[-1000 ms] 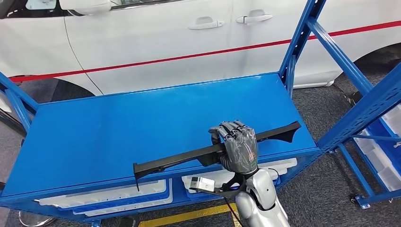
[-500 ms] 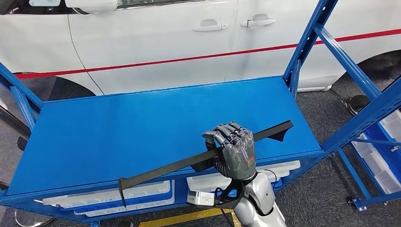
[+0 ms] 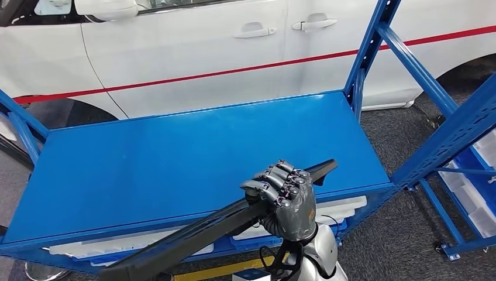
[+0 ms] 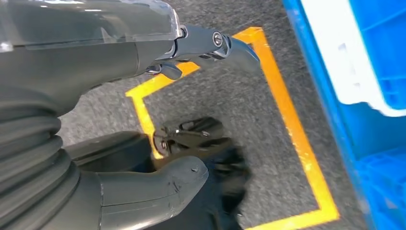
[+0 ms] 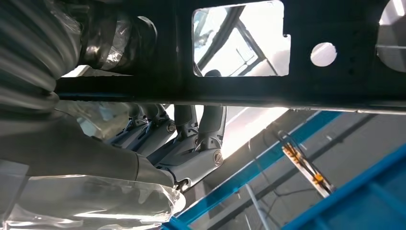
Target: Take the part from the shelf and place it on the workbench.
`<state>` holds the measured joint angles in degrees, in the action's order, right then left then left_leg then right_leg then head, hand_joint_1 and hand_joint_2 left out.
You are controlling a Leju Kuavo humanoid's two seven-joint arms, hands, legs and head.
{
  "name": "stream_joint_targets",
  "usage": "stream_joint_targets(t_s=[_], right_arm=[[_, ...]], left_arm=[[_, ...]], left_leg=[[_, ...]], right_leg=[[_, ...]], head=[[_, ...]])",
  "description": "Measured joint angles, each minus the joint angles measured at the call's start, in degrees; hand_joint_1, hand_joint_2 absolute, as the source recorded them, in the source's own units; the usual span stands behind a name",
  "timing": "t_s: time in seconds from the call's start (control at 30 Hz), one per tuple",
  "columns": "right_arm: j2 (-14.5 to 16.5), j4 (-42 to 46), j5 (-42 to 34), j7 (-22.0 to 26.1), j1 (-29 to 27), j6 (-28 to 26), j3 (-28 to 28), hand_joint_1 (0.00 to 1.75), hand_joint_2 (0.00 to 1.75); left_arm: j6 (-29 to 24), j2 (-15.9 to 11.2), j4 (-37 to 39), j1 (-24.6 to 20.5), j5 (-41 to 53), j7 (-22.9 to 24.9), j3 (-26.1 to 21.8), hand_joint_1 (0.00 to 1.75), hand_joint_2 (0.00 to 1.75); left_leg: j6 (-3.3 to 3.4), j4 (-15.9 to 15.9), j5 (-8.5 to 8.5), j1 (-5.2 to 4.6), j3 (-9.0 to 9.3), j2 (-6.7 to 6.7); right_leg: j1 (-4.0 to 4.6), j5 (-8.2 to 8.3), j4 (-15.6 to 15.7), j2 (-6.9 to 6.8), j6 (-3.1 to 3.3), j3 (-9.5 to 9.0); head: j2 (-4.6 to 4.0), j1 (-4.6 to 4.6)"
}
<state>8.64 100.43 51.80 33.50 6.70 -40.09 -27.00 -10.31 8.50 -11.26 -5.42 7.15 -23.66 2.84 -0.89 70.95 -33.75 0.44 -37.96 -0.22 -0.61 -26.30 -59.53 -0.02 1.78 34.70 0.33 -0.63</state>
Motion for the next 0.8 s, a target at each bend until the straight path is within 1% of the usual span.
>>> stream_joint_targets(t_s=[0.03, 0.07, 0.1, 0.13, 0.17, 0.2, 0.23, 0.27, 0.3, 0.33, 0.37, 0.4, 0.43, 0.5, 0.53, 0.57, 0.6, 0.63, 0.67, 0.7, 0.73, 0.77, 0.8], right_arm=[[0.21, 0.28, -0.74, 0.67, -0.34, 0.00, 0.01, 1.75, 1.75], [0.39, 0.58, -1.71, 1.09, -0.61, 0.00, 0.02, 1.75, 1.75], [0.51, 0.86, -2.82, 1.00, -0.74, 0.00, -0.01, 1.75, 1.75], [0.55, 1.15, -3.88, 0.49, -0.72, 0.00, -0.11, 1.75, 1.75], [0.51, 1.42, -4.85, -0.30, -0.58, 0.00, -0.31, 1.75, 1.75], [0.42, 1.66, -5.70, -1.40, -0.35, 0.00, -0.62, 1.75, 1.75], [0.27, 1.80, -6.38, -2.49, -0.05, 0.01, -1.08, 1.75, 1.75], [0.10, 1.88, -6.95, -3.45, 0.28, 0.01, -1.60, 1.75, 1.75], [-0.08, 1.91, -7.36, -4.31, 0.62, 0.02, -2.17, 1.75, 1.75], [-0.26, 1.91, -7.56, -4.86, 0.93, 0.02, -2.71, 1.75, 1.75], [-0.43, 1.91, -7.63, -5.15, 1.17, 0.02, -3.14, 1.75, 1.75], [-0.61, 1.91, -7.66, -5.35, 1.41, 0.02, -3.51, 1.75, 1.75], [-0.82, 1.89, -7.71, -5.60, 1.60, 0.02, -3.80, 1.75, 1.75], [-1.39, 1.72, -8.09, -6.47, 1.97, 0.02, -4.42, 1.75, 1.75], [-1.75, 1.52, -8.38, -7.06, 2.16, 0.02, -4.80, 1.75, 1.75], [-2.11, 1.27, -8.65, -7.63, 2.38, 0.02, -5.22, 1.75, 1.75], [-2.43, 1.01, -8.85, -8.07, 2.69, 0.02, -5.66, 1.75, 1.75], [-2.65, 0.77, -8.96, -8.34, 3.08, 0.02, -6.05, 1.75, 1.75], [-2.80, 0.58, -9.01, -8.50, 3.53, 0.02, -6.41, 1.75, 1.75], [-2.90, 0.40, -9.03, -8.60, 3.93, 0.02, -6.73, 1.75, 1.75], [-2.99, 0.26, -9.07, -8.67, 4.23, 0.02, -6.96, 1.75, 1.75], [-3.06, 0.13, -9.09, -8.73, 4.47, 0.02, -7.12, 1.75, 1.75], [-3.13, -0.02, -9.12, -8.79, 4.61, 0.02, -7.24, 1.75, 1.75]], left_arm=[[-0.19, 0.00, 0.01, 0.09, 0.00, 0.63, 0.01, 0.00, 1.75], [-0.33, 0.00, 0.01, 0.18, -0.07, 1.29, 0.01, 0.00, 1.75], [-0.41, 0.00, 0.02, 0.23, -0.18, 2.06, 0.01, 0.00, 1.75], [-0.49, -0.01, 0.02, 0.26, -0.29, 2.84, 0.01, 0.00, 1.75], [-0.54, -0.02, 0.02, 0.26, -0.40, 3.62, 0.00, 0.00, 1.75], [-0.55, -0.03, 0.02, 0.26, -0.49, 4.40, -0.01, 0.00, 1.75], [-0.53, -0.03, 0.02, 0.26, -0.54, 5.04, -0.01, 0.00, 1.75], [-0.51, -0.03, 0.02, 0.30, -0.57, 5.54, -0.02, 0.00, 1.75], [-0.49, -0.03, 0.02, 0.39, -0.60, 5.94, -0.02, 0.00, 1.75], [-0.47, 0.00, 0.02, 0.49, -0.60, 6.18, -0.02, 0.00, 1.75], [-0.46, 0.03, 0.02, 0.56, -0.61, 6.33, -0.02, 0.00, 1.75], [-0.45, 0.06, 0.02, 0.60, -0.61, 6.43, -0.02, 0.00, 1.75], [-0.44, 0.10, 0.02, 0.58, -0.63, 6.53, -0.02, 0.00, 1.75], [-0.26, 0.14, 0.02, 0.57, -0.74, 6.67, -0.03, 0.00, 1.75], [-0.11, 0.14, 0.02, 0.59, -0.81, 6.72, -0.04, 0.00, 1.75], [0.08, 0.14, 0.02, 0.60, -0.85, 6.73, -0.07, 0.00, 1.75], [0.21, 0.13, 0.02, 0.58, -0.86, 6.74, -0.09, 0.00, 1.75], [0.29, 0.13, 0.02, 0.54, -0.86, 6.73, -0.10, 0.00, 1.75], [0.32, 0.13, 0.02, 0.48, -0.85, 6.71, -0.12, 0.00, 1.75], [0.32, 0.11, 0.02, 0.40, -0.85, 6.70, -0.14, 0.00, 1.75], [0.32, 0.09, 0.02, 0.34, -0.85, 6.68, -0.16, 0.00, 1.75], [0.32, 0.07, 0.02, 0.29, -0.85, 6.68, -0.17, 0.00, 1.75], [0.32, 0.05, 0.02, 0.28, -0.85, 6.68, -0.19, 0.00, 1.75]], left_leg=[[-0.04, 2.71, -0.81, 0.03, -1.22, 0.00], [0.06, 3.47, -0.51, 0.02, -1.55, 0.00], [0.32, 1.81, 0.90, -0.01, -0.73, 0.00], [0.74, -1.70, 2.94, -0.11, 1.00, 0.00], [1.27, -5.88, 4.72, -0.28, 3.00, -0.01], [1.73, -9.35, 6.01, -0.47, 4.67, -0.01], [2.08, -11.52, 6.65, -0.67, 5.66, -0.02], [2.30, -12.41, 6.76, -0.82, 5.98, -0.04], [2.44, -12.61, 7.01, -0.91, 5.97, -0.06], [2.62, -13.01, 7.40, -0.71, 5.97, -0.02], [2.83, -13.55, 7.91, -0.56, 5.98, 0.06], [3.12, -14.11, 8.47, -0.39, 5.91, 0.18], [3.33, -14.52, 8.96, -0.22, 5.74, 0.29], [3.60, -14.42, 9.49, -0.32, 4.89, 0.38], [3.57, -14.21, 9.69, -0.32, 4.36, 0.41], [3.51, -13.95, 9.89, -0.31, 3.81, 0.43], [3.40, -13.65, 10.09, -0.27, 3.26, 0.44], [3.26, -13.29, 10.25, -0.22, 2.74, 0.44], [3.07, -12.84, 10.39, -0.17, 2.22, 0.43], [2.81, -12.43, 10.53, -0.17, 1.76, 0.39], [2.50, -12.10, 10.71, -0.21, 1.45, 0.33], [2.12, -11.88, 10.97, -0.26, 1.18, 0.26], [1.71, -11.87, 11.32, -0.30, 1.01, 0.18]], right_leg=[[0.09, -0.02, -0.01, -0.01, 0.04, 0.01], [0.20, -0.04, -0.02, -0.01, 0.07, 0.00], [0.30, -0.03, -0.03, 0.02, 0.09, -0.07], [0.42, -0.01, -0.04, 0.04, 0.10, -0.16], [0.53, 0.02, -0.04, 0.05, 0.08, -0.25], [0.63, 0.08, -0.08, 0.05, -0.01, -0.26], [0.67, 0.16, -0.11, 0.04, -0.17, -0.19], [0.66, 0.29, -0.10, 0.02, -0.40, -0.09], [0.65, 0.48, -0.02, 0.00, -0.73, -0.01], [0.66, 0.54, 0.02, 0.00, -1.05, 0.07], [0.66, 0.13, -0.19, 0.02, -1.39, 0.20], [0.64, -1.05, -1.17, 0.04, -1.74, 0.59], [0.57, -2.98, -3.23, 0.06, -2.04, 1.36], [0.27, -7.55, -9.81, 0.06, -2.61, 3.62], [0.11, -8.93, -12.69, 0.05, -2.87, 4.42], [-0.06, -9.27, -14.03, 0.04, -3.10, 4.46], [-0.25, -8.58, -13.30, 0.03, -3.29, 3.45], [-0.45, -7.20, -10.54, 0.02, -3.43, 1.38], [-0.62, -6.12, -6.61, 0.02, -3.50, -1.14], [-0.58, -5.08, -3.45, 0.10, -3.39, -3.15], [-0.50, -4.45, -1.35, 0.21, -3.16, -4.35], [-0.37, -4.28, -0.40, 0.32, -2.81, -4.71], [-0.18, -3.84, -0.56, 0.41, -2.38, -4.41]], head=[[0.00, 0.00], [0.00, 0.00], [0.00, -0.01], [0.00, 0.00], [0.00, 0.00], [0.00, 0.00], [0.00, 0.00], [0.00, 0.00], [0.00, -0.01], [0.00, 0.00], [0.00, 0.01], [0.00, 0.02], [0.00, 0.03], [0.00, 0.03], [0.00, 0.03], [0.00, 0.03], [0.00, 0.04], [0.00, 0.03], [0.00, 0.03], [0.00, 0.03], [0.00, 0.03], [0.00, 0.02], [0.00, 0.02]])
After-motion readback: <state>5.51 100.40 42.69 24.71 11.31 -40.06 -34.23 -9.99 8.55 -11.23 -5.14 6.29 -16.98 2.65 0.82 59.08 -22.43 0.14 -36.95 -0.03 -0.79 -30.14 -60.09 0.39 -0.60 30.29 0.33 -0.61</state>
